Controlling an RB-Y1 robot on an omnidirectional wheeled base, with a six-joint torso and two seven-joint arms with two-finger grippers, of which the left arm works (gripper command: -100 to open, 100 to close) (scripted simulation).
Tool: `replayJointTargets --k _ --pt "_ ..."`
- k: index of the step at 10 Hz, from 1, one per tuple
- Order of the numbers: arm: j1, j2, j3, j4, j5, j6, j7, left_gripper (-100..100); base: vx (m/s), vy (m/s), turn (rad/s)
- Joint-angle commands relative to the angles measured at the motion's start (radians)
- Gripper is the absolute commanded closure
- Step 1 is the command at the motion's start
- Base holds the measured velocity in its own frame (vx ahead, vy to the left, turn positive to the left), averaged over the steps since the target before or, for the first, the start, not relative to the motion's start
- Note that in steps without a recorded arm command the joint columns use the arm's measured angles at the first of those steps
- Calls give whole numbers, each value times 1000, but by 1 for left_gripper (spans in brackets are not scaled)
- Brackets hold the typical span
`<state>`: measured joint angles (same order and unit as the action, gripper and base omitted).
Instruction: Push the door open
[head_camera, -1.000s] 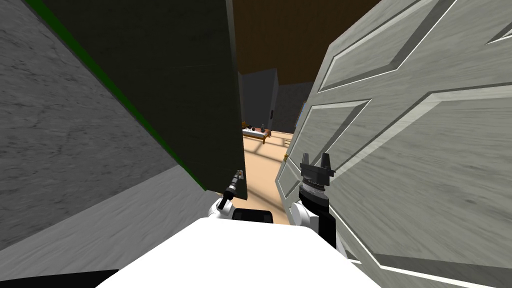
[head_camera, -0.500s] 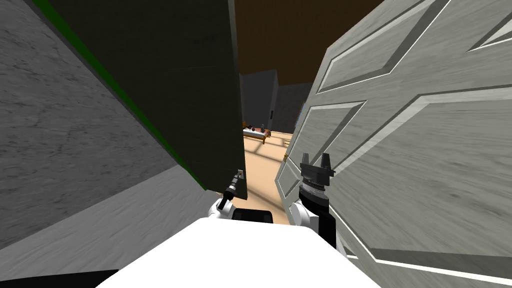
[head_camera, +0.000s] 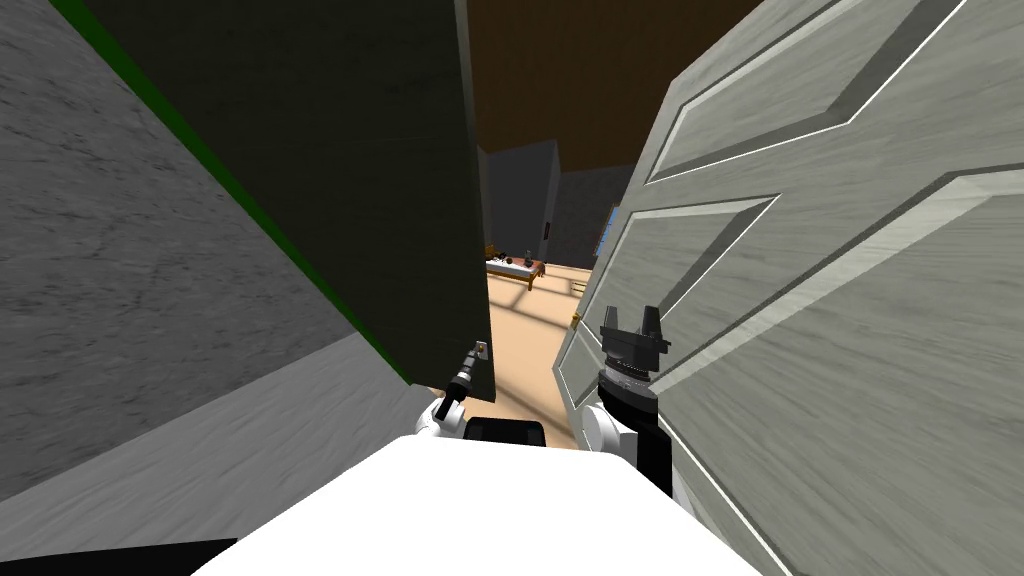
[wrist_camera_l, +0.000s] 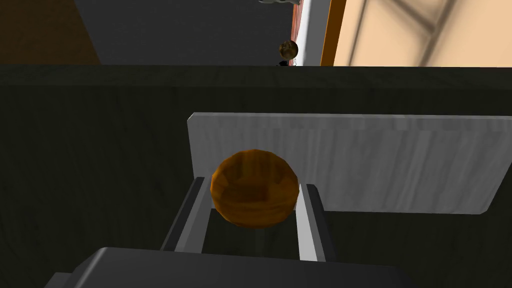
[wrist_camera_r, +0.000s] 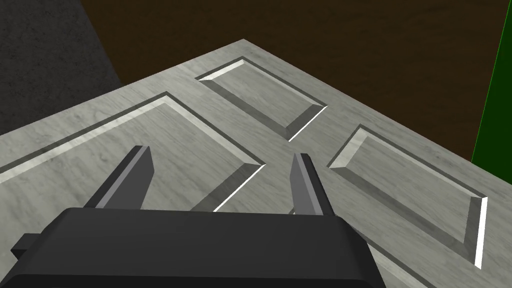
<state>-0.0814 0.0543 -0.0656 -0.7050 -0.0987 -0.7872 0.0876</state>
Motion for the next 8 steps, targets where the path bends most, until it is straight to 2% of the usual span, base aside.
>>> replayJointTargets --k 1,3,4,6,8 --pt "-11 16 9 0 24 -6 -18 100 198 -8 66" --pt "-17 22 5 8 52 -8 -40 100 160 -13 184" --pt "-31 15 6 25 47 -8 -32 -100 -54 -48 106" --pt "-31 13 6 23 48 -4 -30 -100 -201 -48 8" --pt "-32 0 6 17 53 5 -25 -100 -244 -29 48"
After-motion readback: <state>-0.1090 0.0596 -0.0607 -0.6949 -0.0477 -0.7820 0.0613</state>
